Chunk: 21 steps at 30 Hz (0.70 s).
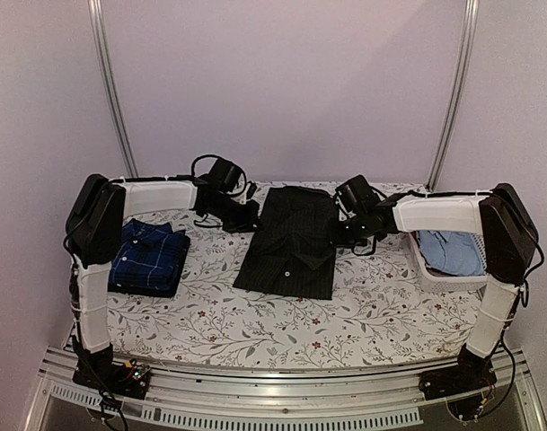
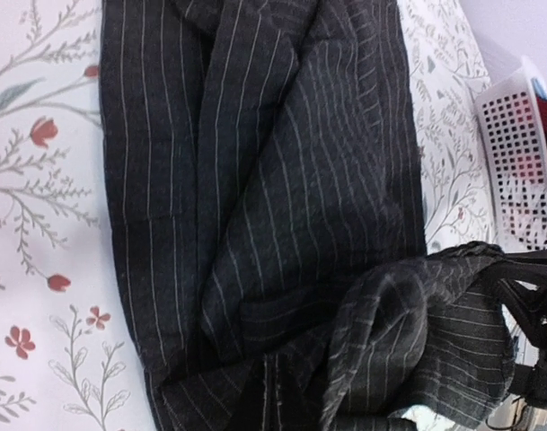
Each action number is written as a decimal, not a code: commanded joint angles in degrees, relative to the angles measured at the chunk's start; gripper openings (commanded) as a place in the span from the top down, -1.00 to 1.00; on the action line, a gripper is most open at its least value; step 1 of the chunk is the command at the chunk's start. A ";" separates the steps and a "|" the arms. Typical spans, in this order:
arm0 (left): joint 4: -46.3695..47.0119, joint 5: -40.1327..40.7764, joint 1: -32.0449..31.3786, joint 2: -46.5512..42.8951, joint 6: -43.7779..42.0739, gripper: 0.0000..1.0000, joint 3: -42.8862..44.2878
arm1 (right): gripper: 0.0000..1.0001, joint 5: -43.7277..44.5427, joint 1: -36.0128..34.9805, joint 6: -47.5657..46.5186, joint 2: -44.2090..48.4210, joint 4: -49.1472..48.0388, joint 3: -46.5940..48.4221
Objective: Fold and stack the long sleeve shirts
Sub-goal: Smooth out the 2/3-rectangle-folded shirt at the center of the board.
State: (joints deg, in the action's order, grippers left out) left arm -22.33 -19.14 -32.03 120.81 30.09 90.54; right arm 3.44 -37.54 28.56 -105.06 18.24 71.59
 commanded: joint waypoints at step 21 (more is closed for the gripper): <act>0.62 -1.35 -1.12 -12.56 -2.70 0.02 -14.84 | -0.04 -6.70 3.88 -2.21 2.86 0.70 -1.23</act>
State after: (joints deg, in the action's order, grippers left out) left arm -23.49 -20.16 -31.29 111.11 28.42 79.15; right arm -0.82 -32.73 27.20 -107.26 19.07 73.93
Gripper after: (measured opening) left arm 0.490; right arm 0.518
